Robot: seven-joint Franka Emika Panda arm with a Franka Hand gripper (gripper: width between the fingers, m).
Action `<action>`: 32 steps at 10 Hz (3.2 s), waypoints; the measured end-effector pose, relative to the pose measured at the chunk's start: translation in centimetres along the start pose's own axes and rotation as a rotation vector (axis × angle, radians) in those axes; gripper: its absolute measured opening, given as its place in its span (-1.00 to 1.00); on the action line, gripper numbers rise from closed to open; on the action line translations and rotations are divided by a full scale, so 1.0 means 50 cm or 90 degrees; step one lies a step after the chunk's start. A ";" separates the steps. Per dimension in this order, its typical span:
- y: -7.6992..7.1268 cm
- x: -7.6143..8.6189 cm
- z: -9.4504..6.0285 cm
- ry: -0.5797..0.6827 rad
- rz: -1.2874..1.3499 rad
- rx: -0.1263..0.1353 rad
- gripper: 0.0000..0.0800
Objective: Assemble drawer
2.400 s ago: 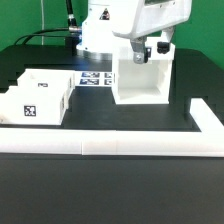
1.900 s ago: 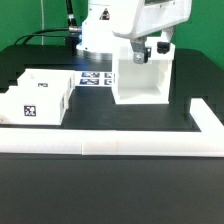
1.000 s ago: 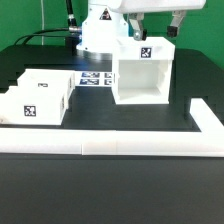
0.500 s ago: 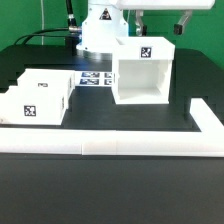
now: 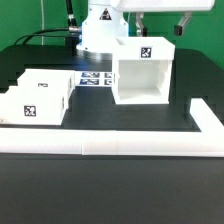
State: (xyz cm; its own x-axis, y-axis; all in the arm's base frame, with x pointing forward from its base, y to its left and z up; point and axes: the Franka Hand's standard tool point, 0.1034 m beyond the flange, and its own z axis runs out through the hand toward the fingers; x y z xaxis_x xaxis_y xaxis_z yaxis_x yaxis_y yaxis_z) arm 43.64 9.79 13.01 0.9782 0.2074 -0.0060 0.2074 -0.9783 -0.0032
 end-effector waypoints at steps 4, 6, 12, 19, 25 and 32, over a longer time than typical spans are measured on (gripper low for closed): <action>-0.050 -0.040 0.036 -0.015 0.036 -0.004 0.62; -0.044 -0.057 0.053 -0.013 0.036 -0.002 0.62; -0.042 -0.064 0.059 -0.013 0.031 0.000 -0.36; -0.042 -0.063 0.058 -0.013 0.030 0.000 -0.91; -0.002 0.068 0.057 0.003 0.049 0.012 -0.91; 0.048 0.268 0.054 0.084 0.091 0.023 -0.91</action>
Offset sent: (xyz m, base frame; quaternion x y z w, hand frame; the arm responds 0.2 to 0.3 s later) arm -0.0165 0.0053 -0.0194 -0.0253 -0.0007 0.0035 0.9997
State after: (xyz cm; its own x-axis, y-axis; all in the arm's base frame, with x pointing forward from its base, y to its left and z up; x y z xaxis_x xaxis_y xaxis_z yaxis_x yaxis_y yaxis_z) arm 57.25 10.24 10.23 0.9906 0.0622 0.1221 0.0685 -0.9965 -0.0477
